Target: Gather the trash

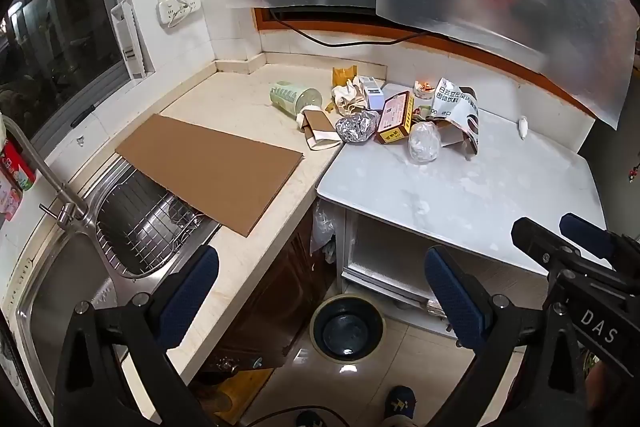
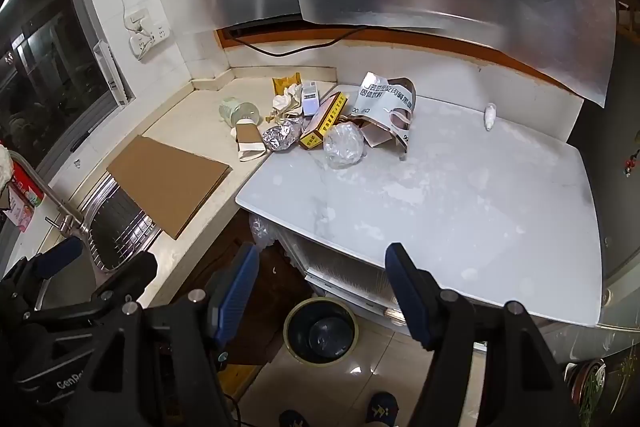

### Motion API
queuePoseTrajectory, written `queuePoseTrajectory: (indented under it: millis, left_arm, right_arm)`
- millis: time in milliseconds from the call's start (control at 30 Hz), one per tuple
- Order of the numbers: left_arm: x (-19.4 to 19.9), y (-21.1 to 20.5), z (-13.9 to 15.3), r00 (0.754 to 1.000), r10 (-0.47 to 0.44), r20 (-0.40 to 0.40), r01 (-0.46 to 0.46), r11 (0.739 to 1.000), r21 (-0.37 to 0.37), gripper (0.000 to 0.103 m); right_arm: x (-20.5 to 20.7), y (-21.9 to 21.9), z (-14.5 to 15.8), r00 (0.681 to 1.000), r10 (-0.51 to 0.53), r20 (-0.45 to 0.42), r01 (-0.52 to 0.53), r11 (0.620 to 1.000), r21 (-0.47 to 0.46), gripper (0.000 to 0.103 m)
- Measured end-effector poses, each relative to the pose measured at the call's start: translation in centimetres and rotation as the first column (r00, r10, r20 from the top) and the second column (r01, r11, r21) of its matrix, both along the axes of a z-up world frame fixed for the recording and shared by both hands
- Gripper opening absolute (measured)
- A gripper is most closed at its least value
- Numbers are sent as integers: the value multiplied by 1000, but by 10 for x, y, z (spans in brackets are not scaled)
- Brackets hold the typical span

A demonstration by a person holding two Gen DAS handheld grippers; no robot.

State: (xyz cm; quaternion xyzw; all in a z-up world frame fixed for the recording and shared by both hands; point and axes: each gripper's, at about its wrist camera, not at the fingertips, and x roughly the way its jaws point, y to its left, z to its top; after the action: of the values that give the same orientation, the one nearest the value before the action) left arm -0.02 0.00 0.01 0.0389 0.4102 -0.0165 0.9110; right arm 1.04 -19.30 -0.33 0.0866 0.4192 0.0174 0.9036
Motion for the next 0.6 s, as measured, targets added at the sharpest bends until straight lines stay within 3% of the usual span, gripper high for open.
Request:
queuePoseTrajectory:
  millis: [600]
  left_arm:
    - [6,-8,6,1000,-1,4,1,1000,-1,101]
  right_arm:
    - [2,-3,2,1000,0,0,0,1000,-7,67]
